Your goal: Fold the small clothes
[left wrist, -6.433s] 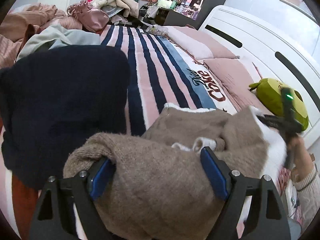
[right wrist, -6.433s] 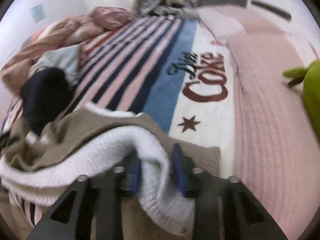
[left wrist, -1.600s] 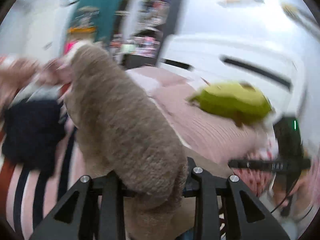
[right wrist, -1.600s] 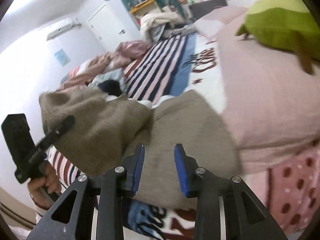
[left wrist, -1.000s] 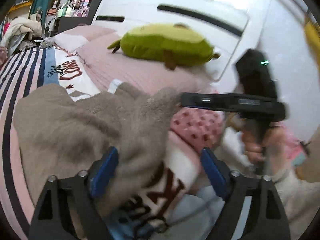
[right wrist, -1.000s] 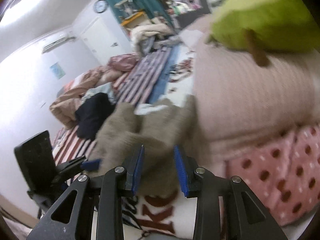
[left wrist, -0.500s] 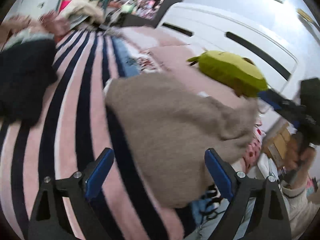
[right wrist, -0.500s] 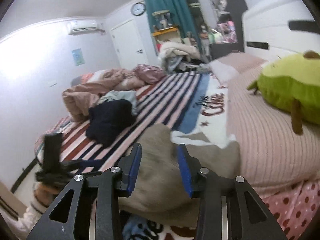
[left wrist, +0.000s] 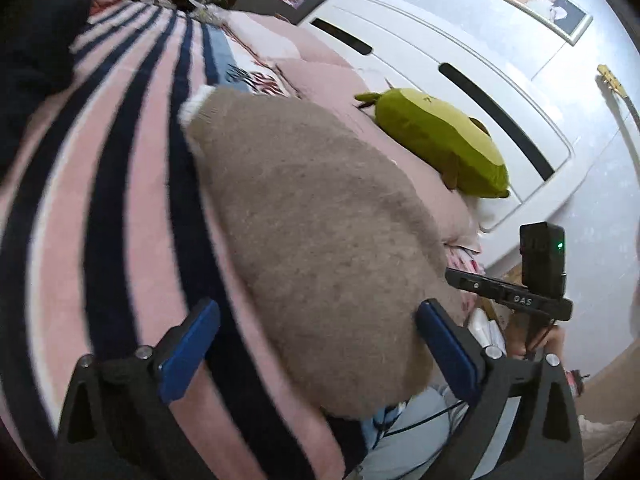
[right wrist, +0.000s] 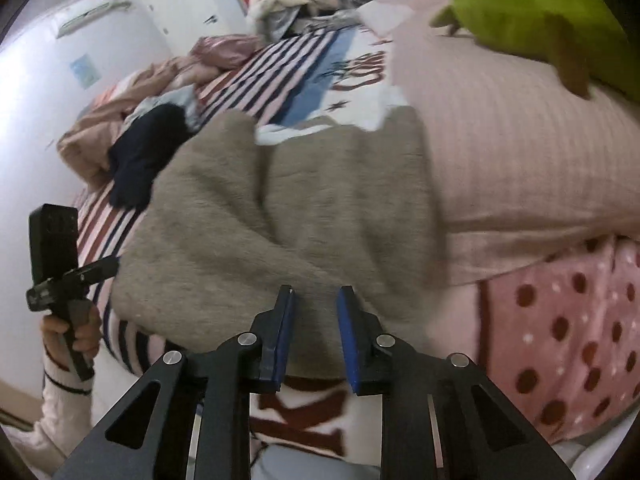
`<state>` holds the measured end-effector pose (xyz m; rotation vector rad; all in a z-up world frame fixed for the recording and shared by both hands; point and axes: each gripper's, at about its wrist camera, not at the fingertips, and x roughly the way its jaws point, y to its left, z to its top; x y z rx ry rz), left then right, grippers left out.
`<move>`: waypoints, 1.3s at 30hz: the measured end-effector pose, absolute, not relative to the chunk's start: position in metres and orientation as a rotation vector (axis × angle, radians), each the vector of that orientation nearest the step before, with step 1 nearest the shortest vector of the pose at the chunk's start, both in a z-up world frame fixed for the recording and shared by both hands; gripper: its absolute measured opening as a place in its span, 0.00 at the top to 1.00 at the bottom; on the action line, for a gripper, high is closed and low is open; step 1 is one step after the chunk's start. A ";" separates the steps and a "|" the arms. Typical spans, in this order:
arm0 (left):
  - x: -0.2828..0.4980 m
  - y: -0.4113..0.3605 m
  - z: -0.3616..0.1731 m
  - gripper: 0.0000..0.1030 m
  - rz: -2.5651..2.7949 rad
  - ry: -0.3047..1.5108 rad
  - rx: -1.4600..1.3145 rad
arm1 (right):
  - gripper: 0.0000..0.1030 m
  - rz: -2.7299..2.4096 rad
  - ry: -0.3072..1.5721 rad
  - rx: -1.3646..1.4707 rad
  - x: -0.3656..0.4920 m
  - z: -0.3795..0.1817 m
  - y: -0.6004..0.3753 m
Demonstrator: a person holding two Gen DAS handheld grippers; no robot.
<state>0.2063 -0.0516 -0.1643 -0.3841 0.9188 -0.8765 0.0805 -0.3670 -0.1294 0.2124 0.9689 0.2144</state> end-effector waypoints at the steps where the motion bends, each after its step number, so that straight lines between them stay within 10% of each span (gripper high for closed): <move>1: 0.214 -0.057 -0.169 0.03 -0.908 0.939 -0.413 | 0.82 0.203 0.967 0.197 0.080 -0.129 -0.368; 6: 0.237 -0.084 -0.193 0.02 -0.958 1.022 -0.528 | 0.76 0.217 0.981 0.181 0.085 -0.129 -0.368; 15: 0.214 -0.073 -0.167 0.47 -0.869 0.931 -0.464 | 0.37 0.280 0.972 0.240 0.089 -0.112 -0.367; 28: 0.146 0.027 -0.132 0.46 -0.756 0.953 -0.329 | 0.06 0.644 1.189 0.369 0.139 -0.141 -0.284; 39: 0.167 0.029 -0.153 0.41 -0.773 1.002 -0.364 | 0.00 0.809 1.327 0.604 0.175 -0.198 -0.266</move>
